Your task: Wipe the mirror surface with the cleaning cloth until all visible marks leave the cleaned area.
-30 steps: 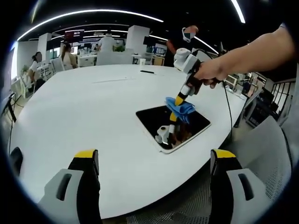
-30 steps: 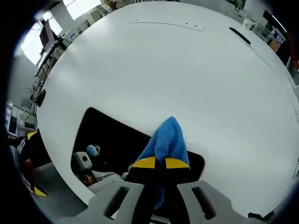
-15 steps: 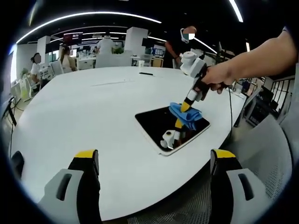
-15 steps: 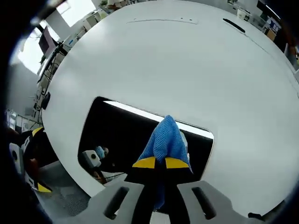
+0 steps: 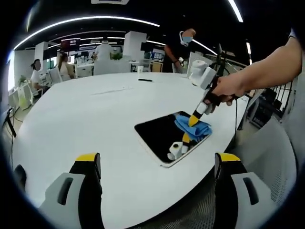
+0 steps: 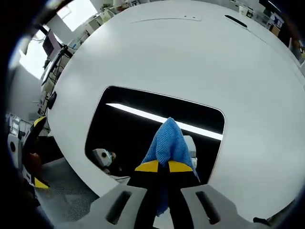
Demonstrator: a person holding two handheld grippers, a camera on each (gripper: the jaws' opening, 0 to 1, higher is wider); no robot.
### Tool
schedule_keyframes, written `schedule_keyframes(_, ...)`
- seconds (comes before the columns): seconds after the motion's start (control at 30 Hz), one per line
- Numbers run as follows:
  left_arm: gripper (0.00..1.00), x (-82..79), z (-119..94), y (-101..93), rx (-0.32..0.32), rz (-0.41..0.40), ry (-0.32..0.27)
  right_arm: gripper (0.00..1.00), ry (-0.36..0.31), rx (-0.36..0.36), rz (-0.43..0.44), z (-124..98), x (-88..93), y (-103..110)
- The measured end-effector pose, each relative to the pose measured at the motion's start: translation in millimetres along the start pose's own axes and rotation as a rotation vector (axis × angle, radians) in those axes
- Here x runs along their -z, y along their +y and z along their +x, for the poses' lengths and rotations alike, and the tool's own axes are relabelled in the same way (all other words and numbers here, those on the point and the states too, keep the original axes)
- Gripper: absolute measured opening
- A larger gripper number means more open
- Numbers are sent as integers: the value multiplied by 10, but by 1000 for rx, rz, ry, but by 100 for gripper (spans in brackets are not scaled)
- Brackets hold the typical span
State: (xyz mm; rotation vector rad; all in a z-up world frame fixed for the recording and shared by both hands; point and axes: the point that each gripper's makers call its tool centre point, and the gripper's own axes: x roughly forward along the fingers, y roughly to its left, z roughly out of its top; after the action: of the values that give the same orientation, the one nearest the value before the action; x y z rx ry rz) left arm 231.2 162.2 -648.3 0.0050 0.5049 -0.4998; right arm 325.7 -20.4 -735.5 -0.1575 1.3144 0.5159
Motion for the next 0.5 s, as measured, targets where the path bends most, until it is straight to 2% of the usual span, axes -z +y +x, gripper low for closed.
schedule_keyframes(0.17, 99, -122, -27, 54, -46, -33, -24, 0, -16, 1, -11, -5, 64, 20)
schedule_keyframes(0.23, 99, -80, -19, 42, -52, -30, -22, 0, -22, -1, -13, -7, 85, 27)
schedule_keyframes(0.33, 99, 67, 6, 39, -52, -22, 23, 0, -31, -8, -2, -24, 138, 42)
schedule_keyframes(0.37, 99, 75, 12, 32, -49, -11, 24, 0, -33, -12, 2, -27, 151, 44)
schedule_keyframes(0.43, 99, 80, 26, 1, -42, 63, 26, 0, -32, -20, 13, -39, 187, 54)
schedule_keyframes(0.5, 99, 59, 10, -43, -40, 82, 15, 0, -29, -24, 13, -46, 219, 69)
